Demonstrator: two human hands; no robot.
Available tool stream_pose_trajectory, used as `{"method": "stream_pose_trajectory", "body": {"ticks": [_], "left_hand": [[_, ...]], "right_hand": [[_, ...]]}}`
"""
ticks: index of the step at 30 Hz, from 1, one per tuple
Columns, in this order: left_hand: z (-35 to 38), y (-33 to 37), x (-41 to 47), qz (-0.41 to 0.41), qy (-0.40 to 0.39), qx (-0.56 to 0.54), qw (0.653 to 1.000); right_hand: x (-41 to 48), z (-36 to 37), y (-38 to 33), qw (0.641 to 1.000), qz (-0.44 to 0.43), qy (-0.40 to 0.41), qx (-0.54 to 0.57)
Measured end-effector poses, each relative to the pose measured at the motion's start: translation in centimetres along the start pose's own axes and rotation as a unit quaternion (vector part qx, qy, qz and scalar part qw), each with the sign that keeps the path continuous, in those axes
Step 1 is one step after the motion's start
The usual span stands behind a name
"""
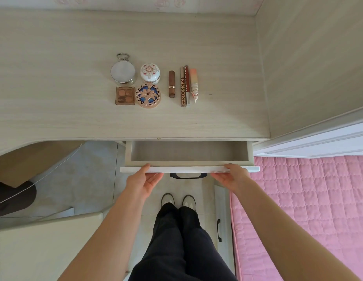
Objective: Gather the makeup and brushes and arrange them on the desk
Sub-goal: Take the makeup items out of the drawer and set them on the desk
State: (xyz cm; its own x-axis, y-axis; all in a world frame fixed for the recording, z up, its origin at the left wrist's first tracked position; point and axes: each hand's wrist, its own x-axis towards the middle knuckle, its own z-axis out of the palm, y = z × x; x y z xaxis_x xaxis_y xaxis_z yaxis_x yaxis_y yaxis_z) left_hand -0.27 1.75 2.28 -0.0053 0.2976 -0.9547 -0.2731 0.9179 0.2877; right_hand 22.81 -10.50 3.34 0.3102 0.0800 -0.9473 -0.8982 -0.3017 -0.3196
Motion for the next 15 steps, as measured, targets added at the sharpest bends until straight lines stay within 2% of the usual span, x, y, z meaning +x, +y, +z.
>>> {"method": "stream_pose_trajectory", "body": {"ticks": [15], "left_hand": [[2.7, 3.0, 1.9, 0.009, -0.066, 0.014, 0.998]], "right_hand": [[1.1, 3.1, -2.7, 0.999, -0.046, 0.021, -0.006]]}}
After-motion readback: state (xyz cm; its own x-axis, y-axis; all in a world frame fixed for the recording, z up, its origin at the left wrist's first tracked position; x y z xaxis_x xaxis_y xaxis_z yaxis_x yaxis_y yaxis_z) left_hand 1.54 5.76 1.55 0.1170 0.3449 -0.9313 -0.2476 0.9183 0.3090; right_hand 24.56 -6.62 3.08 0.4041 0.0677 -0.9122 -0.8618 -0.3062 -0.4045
